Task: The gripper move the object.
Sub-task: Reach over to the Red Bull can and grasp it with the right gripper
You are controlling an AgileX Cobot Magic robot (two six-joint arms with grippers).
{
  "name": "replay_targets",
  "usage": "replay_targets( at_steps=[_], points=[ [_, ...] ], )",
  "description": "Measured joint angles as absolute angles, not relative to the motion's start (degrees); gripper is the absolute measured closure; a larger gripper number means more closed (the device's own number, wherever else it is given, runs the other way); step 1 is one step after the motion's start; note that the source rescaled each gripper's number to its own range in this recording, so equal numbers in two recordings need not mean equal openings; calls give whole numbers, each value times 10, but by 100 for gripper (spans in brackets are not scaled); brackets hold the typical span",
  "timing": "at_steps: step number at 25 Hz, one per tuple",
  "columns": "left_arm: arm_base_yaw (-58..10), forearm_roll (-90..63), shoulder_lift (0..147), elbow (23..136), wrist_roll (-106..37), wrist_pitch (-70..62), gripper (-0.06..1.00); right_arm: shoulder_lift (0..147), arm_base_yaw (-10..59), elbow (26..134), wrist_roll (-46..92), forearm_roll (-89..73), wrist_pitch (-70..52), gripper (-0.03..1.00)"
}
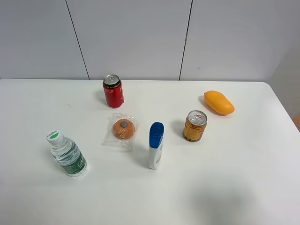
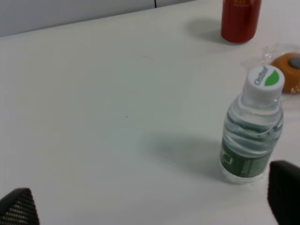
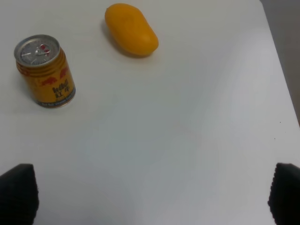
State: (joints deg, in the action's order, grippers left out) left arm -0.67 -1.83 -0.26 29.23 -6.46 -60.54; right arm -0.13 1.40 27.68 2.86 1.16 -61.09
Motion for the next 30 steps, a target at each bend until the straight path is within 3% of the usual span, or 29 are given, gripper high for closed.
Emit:
replay_targets(
  at_steps=[30],
  points=[
    [-7, -18, -3, 292, -65, -605, -6, -1, 19, 277, 29, 12, -611, -3]
  ],
)
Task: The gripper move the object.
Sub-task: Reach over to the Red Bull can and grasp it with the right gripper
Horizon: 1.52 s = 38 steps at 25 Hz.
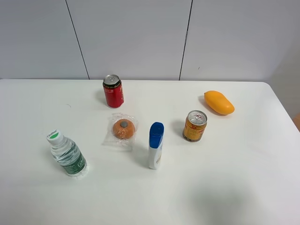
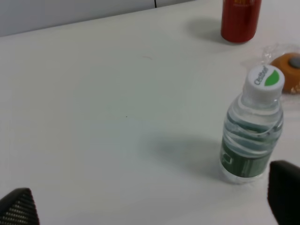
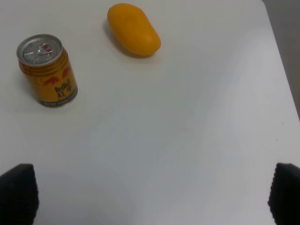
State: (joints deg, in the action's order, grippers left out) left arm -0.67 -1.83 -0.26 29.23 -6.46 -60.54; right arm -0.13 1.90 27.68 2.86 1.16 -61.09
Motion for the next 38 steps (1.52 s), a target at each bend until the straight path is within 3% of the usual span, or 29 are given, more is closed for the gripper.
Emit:
replay_targets(
  at_steps=[38],
  points=[
    [-7, -18, -3, 292, -65, -605, -6, -1, 19, 277, -17, 48, -611, -3]
  ],
)
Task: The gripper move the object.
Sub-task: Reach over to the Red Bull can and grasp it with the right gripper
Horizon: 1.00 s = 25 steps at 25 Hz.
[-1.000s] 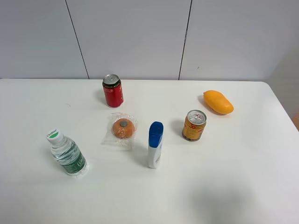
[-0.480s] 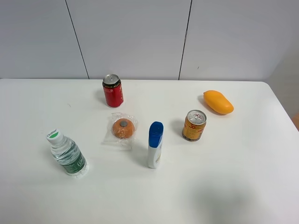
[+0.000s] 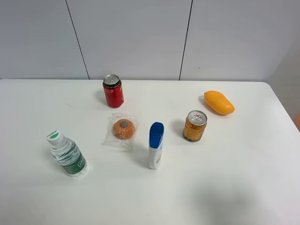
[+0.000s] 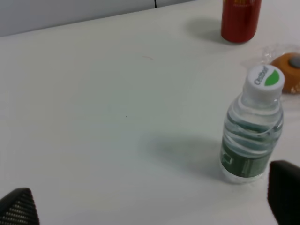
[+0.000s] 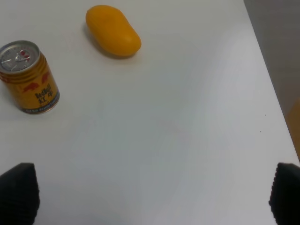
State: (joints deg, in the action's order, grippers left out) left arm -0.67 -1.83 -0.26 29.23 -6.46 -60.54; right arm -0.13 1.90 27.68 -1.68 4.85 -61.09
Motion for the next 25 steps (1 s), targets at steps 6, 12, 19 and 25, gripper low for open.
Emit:
replay_targets(
  at_steps=[6, 12, 19, 25],
  points=[
    [-7, -18, -3, 292, -65, -605, -6, 14, 19, 302, -57, 49, -598, -3],
    [-7, -18, -3, 292, -65, -605, -6, 127, 19, 364, -71, 51, -598, -3],
    [-7, -18, -3, 292, -65, -605, -6, 292, 19, 478, -71, 53, -566, 5],
    [-7, -18, -3, 292, -65, -605, -6, 436, 19, 557, -71, 48, -556, 6]
  ],
)
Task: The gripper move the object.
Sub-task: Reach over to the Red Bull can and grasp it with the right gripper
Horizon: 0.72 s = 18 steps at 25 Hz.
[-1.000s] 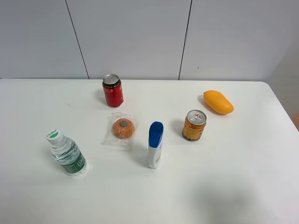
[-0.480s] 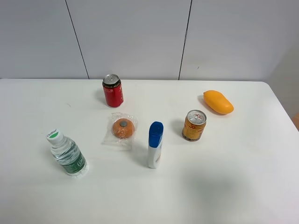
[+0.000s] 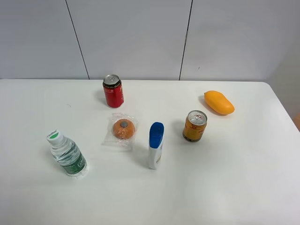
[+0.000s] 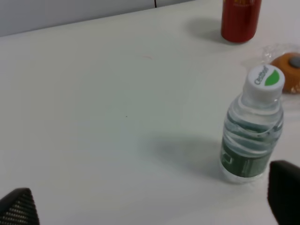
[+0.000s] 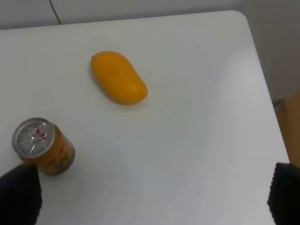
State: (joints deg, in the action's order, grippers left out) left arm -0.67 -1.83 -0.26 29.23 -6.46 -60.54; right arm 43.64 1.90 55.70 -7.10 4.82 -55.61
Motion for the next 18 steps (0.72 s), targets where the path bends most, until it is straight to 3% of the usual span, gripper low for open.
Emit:
replay_targets(
  at_steps=[7, 18],
  points=[
    [-7, -18, -3, 292, -65, -605, -6, 568, 26, 626, -49, 4, -546, 6],
    [-7, -18, -3, 292, -65, -605, -6, 753, 144, 747, 21, -12, -609, 6]
  ],
)
